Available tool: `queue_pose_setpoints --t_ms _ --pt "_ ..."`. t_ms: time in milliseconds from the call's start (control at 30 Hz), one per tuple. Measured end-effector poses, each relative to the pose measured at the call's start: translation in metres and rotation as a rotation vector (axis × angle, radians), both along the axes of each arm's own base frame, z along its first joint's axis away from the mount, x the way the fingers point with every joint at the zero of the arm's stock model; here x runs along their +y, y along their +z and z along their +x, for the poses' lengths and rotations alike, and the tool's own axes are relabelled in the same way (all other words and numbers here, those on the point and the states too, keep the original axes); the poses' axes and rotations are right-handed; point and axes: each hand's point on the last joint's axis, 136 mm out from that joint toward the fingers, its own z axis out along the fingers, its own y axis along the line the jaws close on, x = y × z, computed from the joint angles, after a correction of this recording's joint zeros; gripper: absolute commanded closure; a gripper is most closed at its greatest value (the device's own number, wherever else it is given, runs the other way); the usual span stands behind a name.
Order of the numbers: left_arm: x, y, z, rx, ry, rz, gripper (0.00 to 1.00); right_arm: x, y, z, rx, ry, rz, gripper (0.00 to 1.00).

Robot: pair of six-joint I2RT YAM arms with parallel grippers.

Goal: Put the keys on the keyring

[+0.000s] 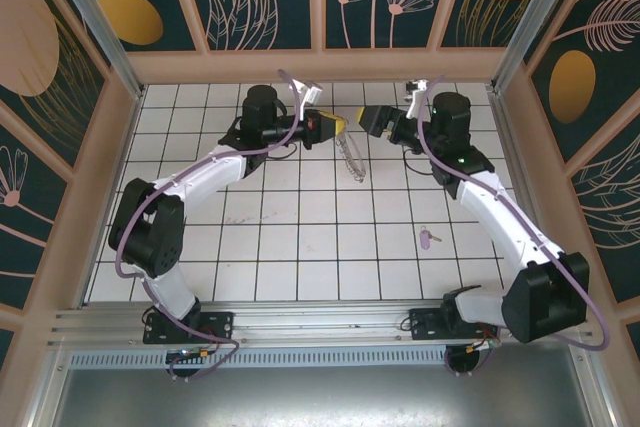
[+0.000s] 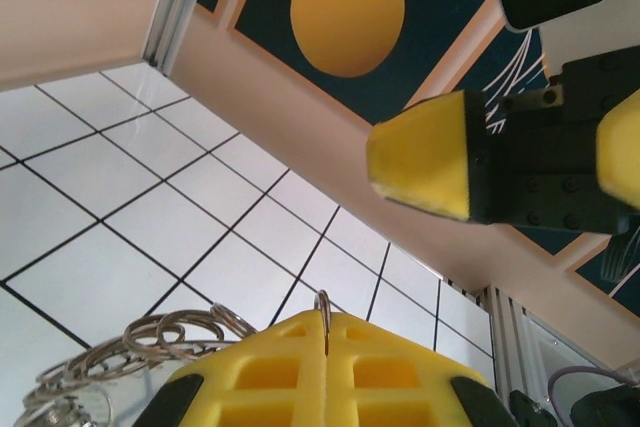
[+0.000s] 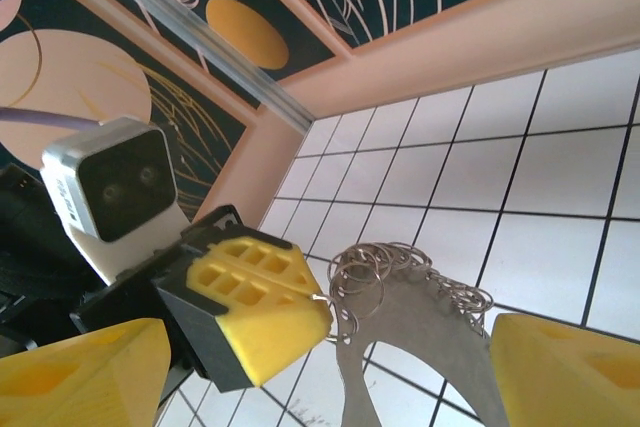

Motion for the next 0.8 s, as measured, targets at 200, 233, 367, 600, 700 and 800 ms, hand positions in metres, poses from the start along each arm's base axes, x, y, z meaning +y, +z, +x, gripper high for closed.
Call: queue_pose_setpoints --t_ms 200,233,367,600,700,800 --pt "0.005 -0.003 -0.01 -0.031 -0.023 0.049 1.0 -0.009 -0.011 -0.013 -0.038 -0.03 0.008 0.16" --pt "0.006 0.002 -0.014 -0.046 -0.03 0.054 1.0 -0.009 -0.012 -0.014 -0.044 -0.03 0.013 0.17" --pt "0.008 0.024 -0.026 -0.12 -0.071 0.044 1.0 -0.009 -0.021 -0.015 -0.057 -0.026 0.028 0.19" --pt "0.007 0.034 -0.04 -0.169 -0.144 0.025 1.0 -0.01 -0.018 -0.02 -0.102 0.03 0.075 0.4" --pt "0.006 0.036 -0.045 -0.181 -0.173 0.015 1.0 -0.017 -0.013 -0.022 -0.129 0.059 0.105 0.48" --pt "0.005 0.04 -0.05 -0.19 -0.205 0.003 1.0 -0.018 -0.003 -0.029 -0.179 0.117 0.127 0.54"
